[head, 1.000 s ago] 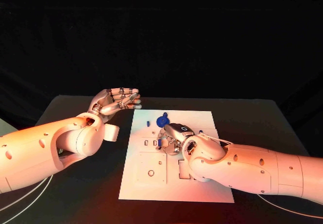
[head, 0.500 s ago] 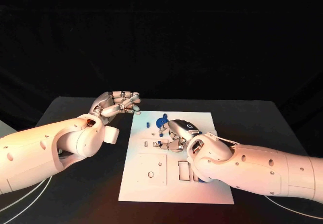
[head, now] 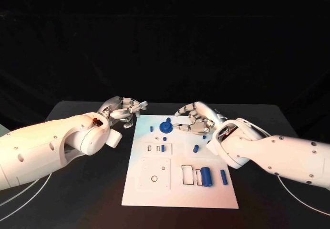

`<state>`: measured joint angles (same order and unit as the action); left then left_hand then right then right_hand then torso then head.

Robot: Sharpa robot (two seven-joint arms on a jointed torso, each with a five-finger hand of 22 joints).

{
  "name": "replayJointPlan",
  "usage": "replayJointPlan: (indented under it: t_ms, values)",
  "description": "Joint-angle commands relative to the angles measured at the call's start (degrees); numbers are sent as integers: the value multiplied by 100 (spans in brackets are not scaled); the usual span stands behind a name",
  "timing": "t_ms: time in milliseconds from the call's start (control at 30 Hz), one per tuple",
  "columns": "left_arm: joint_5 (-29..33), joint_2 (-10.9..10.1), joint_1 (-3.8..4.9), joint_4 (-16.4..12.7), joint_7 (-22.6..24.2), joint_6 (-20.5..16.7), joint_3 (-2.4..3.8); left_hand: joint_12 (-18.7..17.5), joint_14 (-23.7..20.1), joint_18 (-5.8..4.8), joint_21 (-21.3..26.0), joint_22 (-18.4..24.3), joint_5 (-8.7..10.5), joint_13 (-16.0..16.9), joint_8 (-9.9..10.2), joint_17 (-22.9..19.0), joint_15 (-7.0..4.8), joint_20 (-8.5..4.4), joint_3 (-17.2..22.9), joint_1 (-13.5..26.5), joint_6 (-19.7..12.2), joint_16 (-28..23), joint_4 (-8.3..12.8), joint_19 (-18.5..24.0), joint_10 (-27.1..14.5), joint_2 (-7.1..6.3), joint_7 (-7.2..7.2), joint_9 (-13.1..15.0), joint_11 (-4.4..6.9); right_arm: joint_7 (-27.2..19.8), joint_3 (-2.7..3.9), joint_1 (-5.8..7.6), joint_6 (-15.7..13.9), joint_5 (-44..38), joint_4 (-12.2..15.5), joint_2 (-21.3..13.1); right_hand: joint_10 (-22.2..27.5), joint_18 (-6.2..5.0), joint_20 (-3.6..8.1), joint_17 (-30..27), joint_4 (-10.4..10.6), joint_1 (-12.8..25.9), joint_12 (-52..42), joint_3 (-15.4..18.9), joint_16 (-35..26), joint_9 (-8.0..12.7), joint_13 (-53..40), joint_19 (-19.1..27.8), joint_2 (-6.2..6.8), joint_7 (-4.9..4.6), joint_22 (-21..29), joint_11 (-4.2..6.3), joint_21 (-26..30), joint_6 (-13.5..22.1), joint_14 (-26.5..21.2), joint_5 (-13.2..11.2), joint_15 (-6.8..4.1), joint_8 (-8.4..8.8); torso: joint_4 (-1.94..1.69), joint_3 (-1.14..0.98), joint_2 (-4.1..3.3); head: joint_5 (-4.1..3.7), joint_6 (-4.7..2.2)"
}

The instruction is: Assemble the parts on the task board

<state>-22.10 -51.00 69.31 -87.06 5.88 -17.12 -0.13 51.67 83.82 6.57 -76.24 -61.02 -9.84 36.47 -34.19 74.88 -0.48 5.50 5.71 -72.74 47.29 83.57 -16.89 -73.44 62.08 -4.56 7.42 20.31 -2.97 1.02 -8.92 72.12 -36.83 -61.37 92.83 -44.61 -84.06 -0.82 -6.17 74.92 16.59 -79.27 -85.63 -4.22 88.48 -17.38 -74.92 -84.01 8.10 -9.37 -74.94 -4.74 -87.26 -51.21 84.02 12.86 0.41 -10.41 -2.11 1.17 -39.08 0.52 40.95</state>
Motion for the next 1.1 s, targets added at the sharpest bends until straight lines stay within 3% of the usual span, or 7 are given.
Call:
replayJointPlan:
  t_ms: [33,167,300,567,867,1100]
  values:
    - [-1166,102,121,71,-1309,914,8,766,320,-155,-276,-442,-31,822,-145,834,-27,-28,-53,106,-45,234,7,-203,352,49,-29,133,20,-927,3,116,259,1634,-37,-183,-180,-2,-29,1006,7,-9,27,-38,-24,-14,-1106,-434,-42,4,-1299,12,33,-58,471,1,2,-43,-6,-7,57,21,41]
    - [-1611,284,286,201,-2093,1528,5,1252,434,-211,-452,-756,-23,1400,-210,1069,-47,-45,-69,129,-70,385,8,-371,631,91,-49,206,41,-1032,5,271,386,2221,-154,-411,-185,0,-26,1011,7,0,22,-38,-22,-20,-1110,-437,-50,9,-1303,16,27,-68,472,0,-2,-58,-12,-17,87,38,46]
    - [-1951,480,389,318,-2606,1938,-7,1342,467,-231,-509,-862,-18,1503,-202,1143,-46,-48,-77,125,-115,431,6,-429,672,96,-41,219,37,-1062,5,363,443,2475,-247,-551,-184,-1,-25,1011,6,0,23,-39,-22,-21,-1109,-435,-53,10,-1299,18,32,-70,472,1,-3,-62,-22,-28,103,37,87]
    - [-2557,1031,581,679,-3480,2640,-118,1671,588,-321,-745,-1326,3,1897,-202,1432,-39,-46,-216,390,-171,599,-3,-697,895,204,-34,273,29,-1000,5,446,562,2641,-360,-686,-159,-10,-24,977,3,0,51,-42,-35,-21,-1084,-417,-58,10,-1276,19,66,-65,464,1,-5,-64,-20,-37,98,38,132]
    - [-2803,1495,632,1021,-3781,2952,-198,1718,591,-329,-771,-1374,7,1956,-215,1438,-40,-45,-282,485,-172,603,-3,-719,920,249,-37,296,31,-906,5,467,604,2598,-435,-704,-115,-37,-18,886,0,4,100,-46,-70,-19,-1042,-365,-71,8,-1210,20,165,-29,440,0,-9,-61,-14,-22,99,33,156]
    - [-2914,1752,637,1251,-3885,3138,-264,1714,587,-333,-781,-1395,4,1946,-220,1428,-39,-44,-317,542,-177,597,-3,-726,905,287,-37,309,30,-876,5,475,610,2577,-487,-692,67,-120,-3,570,-3,14,311,-47,-215,-29,-859,-196,-77,8,-988,25,503,55,349,-2,-24,-106,-24,-24,91,27,175]
